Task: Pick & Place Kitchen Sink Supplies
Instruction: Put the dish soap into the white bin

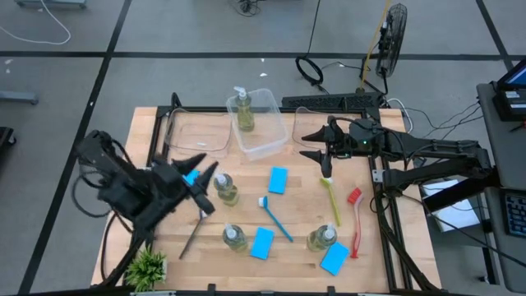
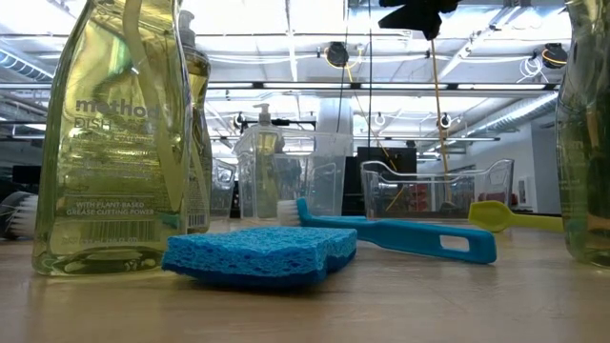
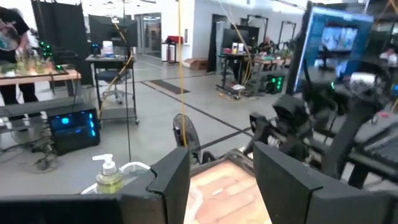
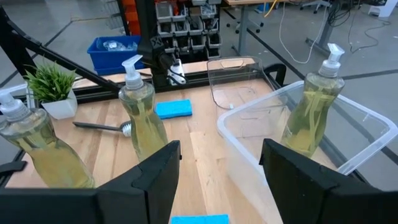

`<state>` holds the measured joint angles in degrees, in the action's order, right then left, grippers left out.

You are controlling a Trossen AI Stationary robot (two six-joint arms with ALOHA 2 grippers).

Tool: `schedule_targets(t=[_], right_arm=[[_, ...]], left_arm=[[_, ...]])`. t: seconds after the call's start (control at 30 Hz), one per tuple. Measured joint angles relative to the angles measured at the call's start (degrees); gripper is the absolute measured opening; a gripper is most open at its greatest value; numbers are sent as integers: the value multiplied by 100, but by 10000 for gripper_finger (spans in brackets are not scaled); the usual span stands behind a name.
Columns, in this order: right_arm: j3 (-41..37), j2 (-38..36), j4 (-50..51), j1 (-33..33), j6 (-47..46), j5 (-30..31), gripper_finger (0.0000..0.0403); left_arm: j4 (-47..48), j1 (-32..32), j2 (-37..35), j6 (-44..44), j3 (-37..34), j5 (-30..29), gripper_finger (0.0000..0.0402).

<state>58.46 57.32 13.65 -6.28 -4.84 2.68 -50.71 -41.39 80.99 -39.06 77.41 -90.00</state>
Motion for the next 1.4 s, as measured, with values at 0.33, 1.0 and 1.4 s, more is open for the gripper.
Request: schedule_targets(t=[0.33,1.0,1.4], right_arm=[[0,0,2,0,0,1,212],[0,0,-1,1,-9,2,212],[0,0,-2,1,-45,4,212]], left_arm=[[6,83,-614,333,-532,-6,175],[139,-250,-947,2266,-2332,234,175],[2966,256,-1302,5110,-2330,2504,174]])
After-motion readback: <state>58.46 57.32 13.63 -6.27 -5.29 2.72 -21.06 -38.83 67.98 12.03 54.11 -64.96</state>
